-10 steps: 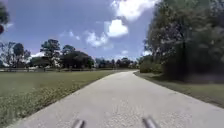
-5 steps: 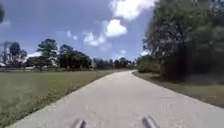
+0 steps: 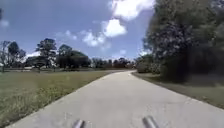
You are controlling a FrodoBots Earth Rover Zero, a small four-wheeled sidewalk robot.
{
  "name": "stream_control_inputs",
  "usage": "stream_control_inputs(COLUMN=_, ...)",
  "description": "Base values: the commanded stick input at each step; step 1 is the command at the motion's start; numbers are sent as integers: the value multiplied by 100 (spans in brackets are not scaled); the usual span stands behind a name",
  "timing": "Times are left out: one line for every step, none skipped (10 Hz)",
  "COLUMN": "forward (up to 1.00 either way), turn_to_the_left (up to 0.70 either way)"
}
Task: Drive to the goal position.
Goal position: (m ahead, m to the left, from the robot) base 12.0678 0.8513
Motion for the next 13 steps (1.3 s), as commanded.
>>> stream_control_inputs(forward=50, turn_to_the_left=0)
stream_control_inputs(forward=50, turn_to_the_left=0)
stream_control_inputs(forward=50, turn_to_the_left=0)
stream_control_inputs(forward=50, turn_to_the_left=0)
stream_control_inputs(forward=50, turn_to_the_left=0)
stream_control_inputs(forward=50, turn_to_the_left=0)
stream_control_inputs(forward=50, turn_to_the_left=0)
stream_control_inputs(forward=50, turn_to_the_left=0)
stream_control_inputs(forward=50, turn_to_the_left=0)
stream_control_inputs(forward=50, turn_to_the_left=0)
stream_control_inputs(forward=50, turn_to_the_left=0)
stream_control_inputs(forward=50, turn_to_the_left=0)
stream_control_inputs(forward=50, turn_to_the_left=0)
